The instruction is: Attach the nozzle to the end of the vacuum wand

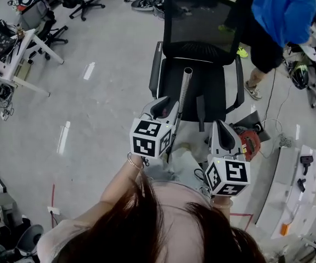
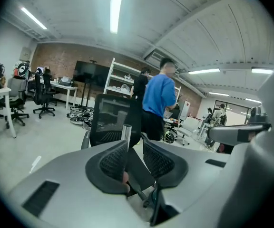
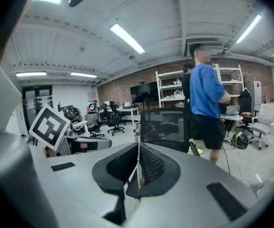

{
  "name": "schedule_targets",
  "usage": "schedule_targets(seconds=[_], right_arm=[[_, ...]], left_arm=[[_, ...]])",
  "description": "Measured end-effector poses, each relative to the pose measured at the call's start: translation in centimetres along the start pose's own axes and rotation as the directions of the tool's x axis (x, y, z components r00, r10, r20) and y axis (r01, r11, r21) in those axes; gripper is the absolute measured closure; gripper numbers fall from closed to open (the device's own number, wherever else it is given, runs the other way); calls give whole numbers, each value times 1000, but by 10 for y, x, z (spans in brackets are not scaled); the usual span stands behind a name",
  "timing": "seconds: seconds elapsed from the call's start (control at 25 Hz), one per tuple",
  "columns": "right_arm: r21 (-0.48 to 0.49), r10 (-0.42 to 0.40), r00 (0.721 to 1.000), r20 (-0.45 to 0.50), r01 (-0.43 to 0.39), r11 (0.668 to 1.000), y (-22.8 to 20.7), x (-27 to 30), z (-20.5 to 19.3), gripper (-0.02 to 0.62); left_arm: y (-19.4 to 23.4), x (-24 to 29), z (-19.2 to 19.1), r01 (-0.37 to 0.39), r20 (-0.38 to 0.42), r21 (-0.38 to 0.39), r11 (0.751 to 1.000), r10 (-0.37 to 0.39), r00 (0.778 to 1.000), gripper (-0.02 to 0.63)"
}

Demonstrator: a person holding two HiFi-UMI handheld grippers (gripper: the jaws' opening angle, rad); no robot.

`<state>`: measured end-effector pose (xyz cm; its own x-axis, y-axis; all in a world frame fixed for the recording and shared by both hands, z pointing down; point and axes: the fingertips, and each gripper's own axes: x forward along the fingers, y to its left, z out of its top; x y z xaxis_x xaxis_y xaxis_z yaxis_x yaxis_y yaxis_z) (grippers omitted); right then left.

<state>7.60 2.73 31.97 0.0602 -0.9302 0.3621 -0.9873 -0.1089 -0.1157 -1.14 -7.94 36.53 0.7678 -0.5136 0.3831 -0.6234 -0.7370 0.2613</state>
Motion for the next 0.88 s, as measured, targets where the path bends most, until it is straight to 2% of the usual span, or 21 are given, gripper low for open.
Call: schedule_targets(seconds=[0.4,0.6,0.88], right_arm=[[-6,76,996,-46,-77,997,-51,21,2,569],[2,93,994,-54,-93,996,-69,27,2,569],[-10,102,992,-69,-103,995,-92,35,1,569]], left_arm=[[4,47,-4,-107,12,-56,993,108,994,497],[6,69,-10,-135,-4,-56,989,135,991,480],[4,103,-29,-172,-67,-24,985,170,983,465]])
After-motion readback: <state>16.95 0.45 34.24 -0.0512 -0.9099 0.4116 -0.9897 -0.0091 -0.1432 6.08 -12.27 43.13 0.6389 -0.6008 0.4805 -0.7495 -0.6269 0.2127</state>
